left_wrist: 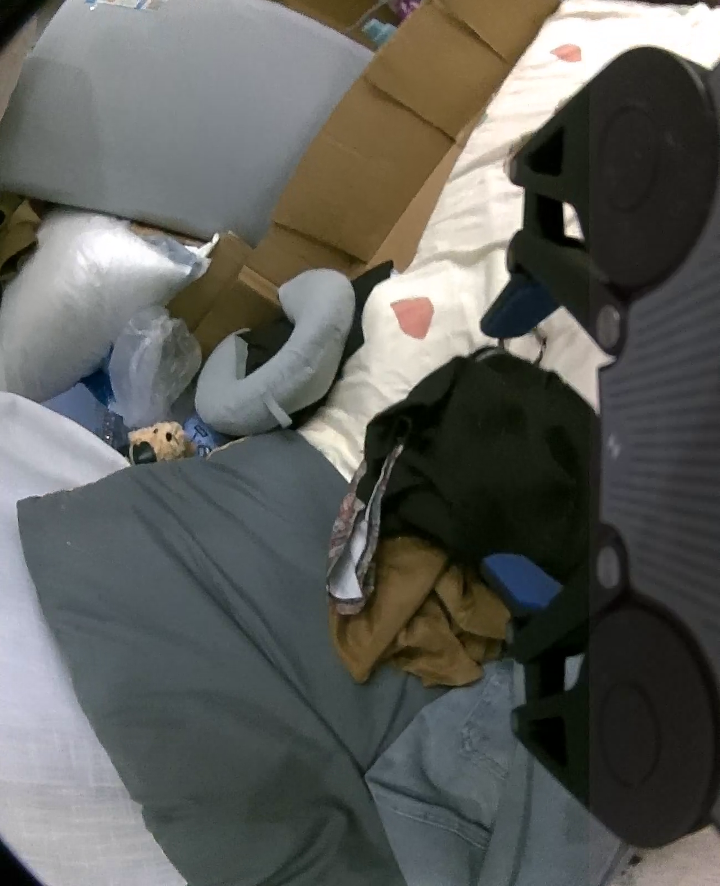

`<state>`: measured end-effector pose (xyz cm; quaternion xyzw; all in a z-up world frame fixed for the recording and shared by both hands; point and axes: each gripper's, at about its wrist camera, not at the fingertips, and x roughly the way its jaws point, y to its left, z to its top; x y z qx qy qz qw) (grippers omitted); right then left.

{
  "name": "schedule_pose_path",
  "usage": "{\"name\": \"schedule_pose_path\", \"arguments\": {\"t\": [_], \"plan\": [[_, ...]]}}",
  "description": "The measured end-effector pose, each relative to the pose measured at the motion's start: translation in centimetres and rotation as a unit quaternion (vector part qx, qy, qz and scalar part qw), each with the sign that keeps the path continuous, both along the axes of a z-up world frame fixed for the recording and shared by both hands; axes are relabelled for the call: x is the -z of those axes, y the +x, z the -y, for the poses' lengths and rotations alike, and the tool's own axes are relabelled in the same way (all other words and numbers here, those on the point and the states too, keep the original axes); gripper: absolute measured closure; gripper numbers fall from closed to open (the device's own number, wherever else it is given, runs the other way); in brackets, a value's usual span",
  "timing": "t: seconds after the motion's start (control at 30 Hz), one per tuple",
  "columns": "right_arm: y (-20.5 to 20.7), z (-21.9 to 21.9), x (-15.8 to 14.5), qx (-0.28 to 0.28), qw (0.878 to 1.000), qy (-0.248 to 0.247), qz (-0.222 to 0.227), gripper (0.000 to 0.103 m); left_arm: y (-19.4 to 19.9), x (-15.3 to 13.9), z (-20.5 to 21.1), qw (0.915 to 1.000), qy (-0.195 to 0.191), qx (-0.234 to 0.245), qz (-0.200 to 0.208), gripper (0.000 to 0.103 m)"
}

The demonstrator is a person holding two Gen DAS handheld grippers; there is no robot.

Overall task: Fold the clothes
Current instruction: 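Reach the left gripper into the pile and grasp the black garment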

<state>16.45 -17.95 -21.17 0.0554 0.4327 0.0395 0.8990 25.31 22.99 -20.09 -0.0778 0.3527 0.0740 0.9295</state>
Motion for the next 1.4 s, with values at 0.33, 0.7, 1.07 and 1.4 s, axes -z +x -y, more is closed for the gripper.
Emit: {"name": "schedule_pose_path", "arguments": {"t": [0.33,0.7,1.07,1.4], "plan": [[0.0,0.5,3.7,0.004,1.000,0.019,-0.001,0.000,1.0,4.1,-1.0,0.9990,-0.029,-0.034,-0.001,0.014],[-0.4,1.0,9.5,-0.007,0.999,0.049,0.019,0.001,3.1,7.1,-0.5,0.9997,-0.005,-0.020,-0.013,0.014],[-0.3,-0.7,13.3,-0.033,0.998,0.042,-0.015,0.001,5.2,9.8,-1.5,0.9978,0.054,-0.035,-0.013,0.014],[-0.3,-1.0,13.6,-0.023,0.999,0.041,-0.019,0.001,5.4,10.7,-1.6,0.9989,0.003,-0.046,0.013,0.097]]}}
